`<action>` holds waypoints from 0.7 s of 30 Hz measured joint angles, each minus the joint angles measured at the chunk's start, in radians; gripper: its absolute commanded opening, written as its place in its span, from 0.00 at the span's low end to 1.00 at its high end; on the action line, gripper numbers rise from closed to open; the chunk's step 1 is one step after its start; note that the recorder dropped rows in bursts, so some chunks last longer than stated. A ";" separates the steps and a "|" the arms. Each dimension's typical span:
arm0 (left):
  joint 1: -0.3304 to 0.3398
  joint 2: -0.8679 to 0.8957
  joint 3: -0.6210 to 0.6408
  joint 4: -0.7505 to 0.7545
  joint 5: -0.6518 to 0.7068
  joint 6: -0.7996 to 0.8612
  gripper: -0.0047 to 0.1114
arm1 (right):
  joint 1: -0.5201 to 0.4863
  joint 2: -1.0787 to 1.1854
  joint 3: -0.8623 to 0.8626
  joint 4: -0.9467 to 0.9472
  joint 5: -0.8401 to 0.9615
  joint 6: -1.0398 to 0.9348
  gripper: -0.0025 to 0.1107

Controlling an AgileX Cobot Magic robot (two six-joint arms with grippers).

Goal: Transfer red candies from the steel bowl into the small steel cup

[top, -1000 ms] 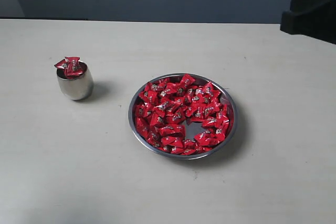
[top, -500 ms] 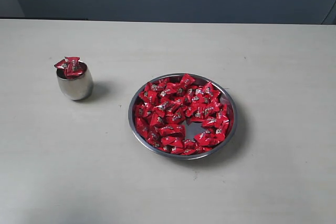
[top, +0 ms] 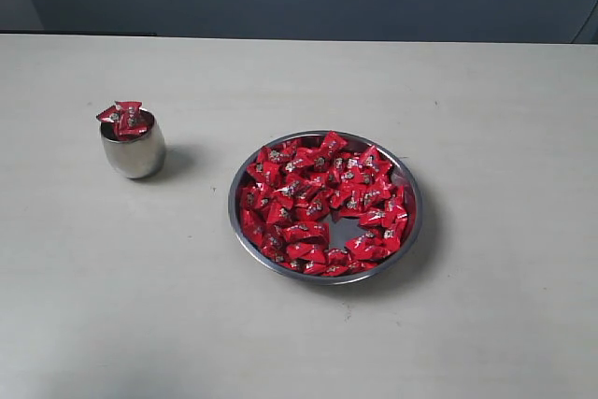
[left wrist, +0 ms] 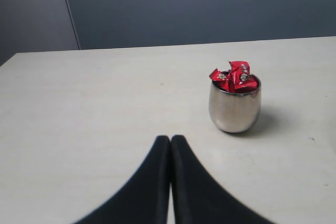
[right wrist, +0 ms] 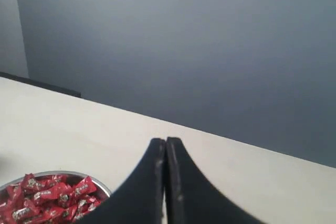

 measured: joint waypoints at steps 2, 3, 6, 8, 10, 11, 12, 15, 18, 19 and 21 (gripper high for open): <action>0.000 0.000 0.000 0.000 0.000 0.000 0.04 | 0.000 -0.002 0.000 -0.022 0.020 0.000 0.02; 0.000 0.000 0.000 0.000 0.000 0.000 0.04 | -0.002 -0.002 0.000 -0.026 0.028 0.000 0.02; 0.000 0.000 0.000 0.000 0.000 0.000 0.04 | -0.033 -0.018 0.000 -0.034 0.063 0.005 0.02; 0.000 0.000 0.000 0.000 0.000 0.000 0.04 | -0.079 -0.045 0.000 -0.041 0.101 0.014 0.02; 0.000 0.000 0.000 0.000 0.000 0.000 0.04 | -0.123 -0.075 0.000 -0.041 0.130 0.022 0.02; 0.000 0.000 0.000 0.000 0.000 0.000 0.04 | -0.151 -0.088 0.000 -0.041 0.146 0.021 0.02; 0.000 0.000 0.000 0.000 0.000 0.000 0.04 | -0.182 -0.098 0.000 -0.041 0.160 0.024 0.02; 0.000 0.000 0.000 0.000 0.000 0.000 0.04 | -0.271 -0.127 0.000 -0.041 0.201 0.024 0.02; 0.000 0.000 0.000 0.000 0.000 0.000 0.04 | -0.337 -0.163 0.005 -0.041 0.235 0.024 0.02; 0.000 0.000 0.000 0.000 0.000 0.000 0.04 | -0.355 -0.182 0.012 -0.041 0.239 0.024 0.02; 0.000 0.000 0.000 0.000 0.000 0.000 0.04 | -0.381 -0.230 0.040 -0.048 0.242 0.024 0.02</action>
